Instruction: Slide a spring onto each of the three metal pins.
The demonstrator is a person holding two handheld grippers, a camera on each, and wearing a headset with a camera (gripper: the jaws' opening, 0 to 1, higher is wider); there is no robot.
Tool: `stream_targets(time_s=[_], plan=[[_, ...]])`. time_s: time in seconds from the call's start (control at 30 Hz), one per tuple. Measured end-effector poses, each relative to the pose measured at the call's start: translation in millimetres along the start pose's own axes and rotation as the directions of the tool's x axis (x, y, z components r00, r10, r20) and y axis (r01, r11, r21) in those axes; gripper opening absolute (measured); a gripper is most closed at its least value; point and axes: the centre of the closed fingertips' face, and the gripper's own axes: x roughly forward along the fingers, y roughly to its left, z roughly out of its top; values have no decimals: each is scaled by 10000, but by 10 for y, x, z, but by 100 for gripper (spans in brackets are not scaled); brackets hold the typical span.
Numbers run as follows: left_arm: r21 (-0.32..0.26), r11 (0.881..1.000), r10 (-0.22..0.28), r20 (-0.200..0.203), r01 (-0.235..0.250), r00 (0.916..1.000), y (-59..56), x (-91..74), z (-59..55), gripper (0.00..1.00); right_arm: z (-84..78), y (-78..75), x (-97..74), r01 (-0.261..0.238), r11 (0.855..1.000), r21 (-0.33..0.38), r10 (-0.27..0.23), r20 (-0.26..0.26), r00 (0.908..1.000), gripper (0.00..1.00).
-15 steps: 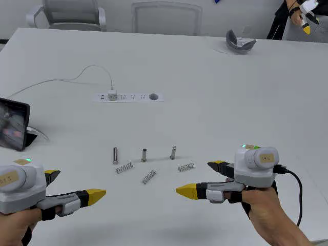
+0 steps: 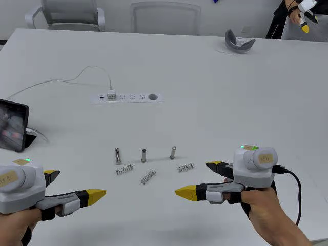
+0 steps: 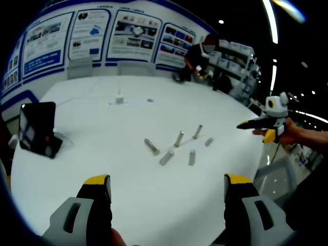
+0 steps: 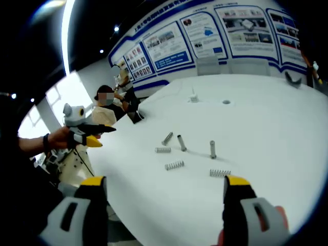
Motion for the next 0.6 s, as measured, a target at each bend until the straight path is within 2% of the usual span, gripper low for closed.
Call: stream_targets(time_s=[0.23,0.3,0.6], plan=[[-73,10000,61,-40,-61,10000,31,5,-11,92,-16,14,-4,-54,10000,-79,53,-16,10000,98],[-111,9999,71,-57,-72,10000,40,10,-15,91,11,7,-12,71,9994,-334,-64,219,9997,98],[-225,9997,79,-174,-83,9998,93,94,-2,91,-84,22,-15,74,10000,-27,-73,89,9999,98]])
